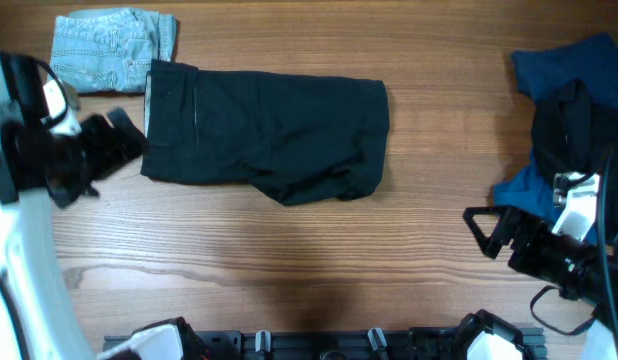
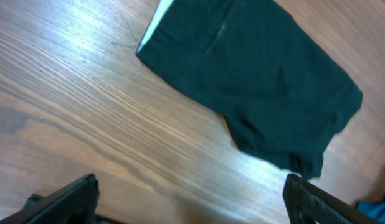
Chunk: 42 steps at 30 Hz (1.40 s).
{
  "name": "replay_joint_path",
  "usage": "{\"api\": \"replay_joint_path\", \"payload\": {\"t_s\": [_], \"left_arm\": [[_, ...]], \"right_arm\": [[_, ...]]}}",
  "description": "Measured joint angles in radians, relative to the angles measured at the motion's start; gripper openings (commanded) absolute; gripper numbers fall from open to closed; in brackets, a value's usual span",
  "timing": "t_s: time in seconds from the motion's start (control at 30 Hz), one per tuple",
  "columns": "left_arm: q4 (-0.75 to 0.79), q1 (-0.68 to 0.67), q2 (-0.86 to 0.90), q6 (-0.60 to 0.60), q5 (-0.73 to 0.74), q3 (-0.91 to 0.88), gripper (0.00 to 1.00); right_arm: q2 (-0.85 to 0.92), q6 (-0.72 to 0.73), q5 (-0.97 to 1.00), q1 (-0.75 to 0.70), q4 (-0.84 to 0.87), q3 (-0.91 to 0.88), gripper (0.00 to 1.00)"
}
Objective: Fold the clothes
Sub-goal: 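Move left gripper to trousers' left end, right gripper toward right end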
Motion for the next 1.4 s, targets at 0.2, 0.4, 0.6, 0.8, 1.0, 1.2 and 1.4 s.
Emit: {"api": "replay_joint_path", "payload": {"t_s": [0.2,0.4,0.6,0.8,1.0,1.2,1.4], "left_arm": [[0.072,0.113,0.182,0.076,0.110,-0.003,0.93],[0.190,0.163,0.398,0.161,0.174,-0.003,1.00],[0.232,0.148,0.570,0.272,0.251,-0.004,1.00],[0.297,0.137,0.668,0.321,0.260,-0.005,1.00],[0.355,0.137,0.694,0.334,0.168,-0.005,0.99],[0.373,0.137,0.723,0.378,0.154,-0.005,0.99],[0.393,0.120,0.776,0.418,0.176,-0.005,0.97]], "right_arm": [[-0.034,0.000,-0.051,0.062,0.000,0.000,1.00],[-0.037,-0.001,-0.075,0.143,0.001,0.000,1.00],[-0.037,-0.003,-0.079,0.216,0.030,-0.004,1.00],[-0.031,0.008,-0.080,0.269,0.101,-0.047,0.99],[0.037,0.084,-0.076,0.422,0.216,-0.083,0.99],[0.119,0.241,-0.001,0.687,0.384,-0.089,0.99],[0.190,0.399,0.082,0.932,0.554,-0.089,1.00]]}}
